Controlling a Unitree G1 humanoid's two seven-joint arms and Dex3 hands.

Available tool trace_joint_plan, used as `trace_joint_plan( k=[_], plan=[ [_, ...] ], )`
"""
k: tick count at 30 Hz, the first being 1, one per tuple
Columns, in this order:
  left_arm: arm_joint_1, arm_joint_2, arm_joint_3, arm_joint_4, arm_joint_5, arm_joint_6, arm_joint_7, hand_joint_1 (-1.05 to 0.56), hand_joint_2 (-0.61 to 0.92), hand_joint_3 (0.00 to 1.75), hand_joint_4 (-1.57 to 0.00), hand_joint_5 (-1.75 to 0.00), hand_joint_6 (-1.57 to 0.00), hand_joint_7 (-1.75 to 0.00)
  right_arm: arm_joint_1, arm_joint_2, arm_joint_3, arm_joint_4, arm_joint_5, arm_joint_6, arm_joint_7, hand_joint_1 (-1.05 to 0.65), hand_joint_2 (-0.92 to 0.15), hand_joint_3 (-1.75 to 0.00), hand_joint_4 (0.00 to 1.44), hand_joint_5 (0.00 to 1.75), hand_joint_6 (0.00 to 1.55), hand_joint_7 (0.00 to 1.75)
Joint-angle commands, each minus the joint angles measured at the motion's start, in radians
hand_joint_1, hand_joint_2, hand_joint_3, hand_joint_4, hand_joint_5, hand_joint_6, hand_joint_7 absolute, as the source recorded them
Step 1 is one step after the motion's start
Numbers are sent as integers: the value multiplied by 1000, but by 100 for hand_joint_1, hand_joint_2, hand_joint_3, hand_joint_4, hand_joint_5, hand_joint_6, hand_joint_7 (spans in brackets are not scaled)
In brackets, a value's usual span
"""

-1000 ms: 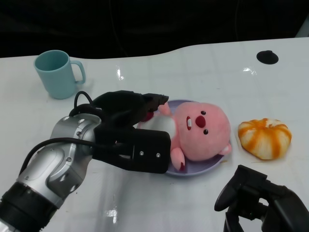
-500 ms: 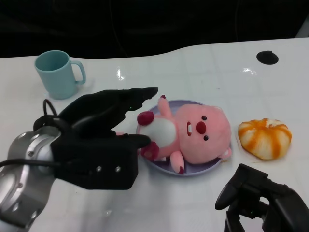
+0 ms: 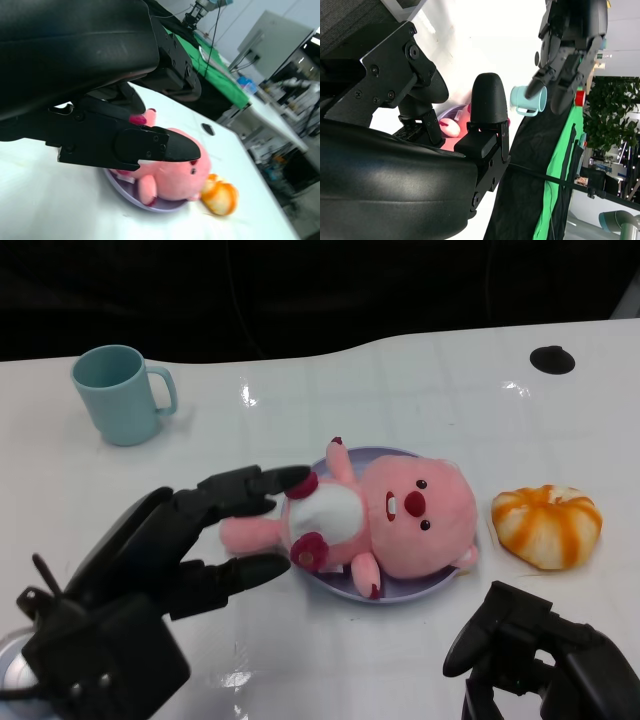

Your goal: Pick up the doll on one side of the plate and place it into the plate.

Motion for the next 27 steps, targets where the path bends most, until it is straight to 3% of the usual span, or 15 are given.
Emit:
trace_joint_plan(
  k=[1,3,4,7,10,14,19,24,27],
  plan=[
    [64,-6,23,-62,-101,93,-31,-15,92,23,-69,-84,-83,-19,3,-6,-8,-8,1,-5,0,6,-43,-135,71,175,63,152],
    [88,-14,32,-96,-178,186,-47,-12,92,26,-72,-89,-88,-21,3,-6,-8,-8,1,-4,0,6,-43,-136,71,175,63,152],
    [100,-20,39,-121,-222,252,-50,-8,88,37,-72,-103,-94,-30,2,-6,-8,-8,3,-4,0,6,-43,-136,71,175,63,152],
    [125,-26,60,-198,-319,415,-43,-5,68,79,-72,-127,-85,-78,0,-4,-8,-9,7,2,1,6,-42,-137,72,175,63,152],
    [149,-21,82,-255,-380,514,-35,-5,55,109,-78,-147,-84,-107,-5,-2,-8,-5,9,4,0,6,-42,-137,72,175,63,152],
    [175,-22,103,-296,-439,596,-31,-6,49,125,-81,-163,-85,-127,-9,-3,-14,-2,13,5,2,6,-42,-137,72,175,63,152],
    [217,-33,124,-366,-529,742,-5,-6,50,132,-85,-173,-88,-143,-4,-9,-31,-2,19,0,7,7,-41,-137,72,175,63,152],
    [255,-51,129,-386,-583,809,18,-7,49,135,-87,-175,-80,-159,2,-18,-54,11,25,-25,23,6,-42,-137,72,175,63,152],
    [232,-26,139,-358,-618,850,-13,-9,48,138,-86,-175,-76,-167,4,-21,-66,17,31,-35,30,7,-43,-136,71,175,62,152]
  ],
)
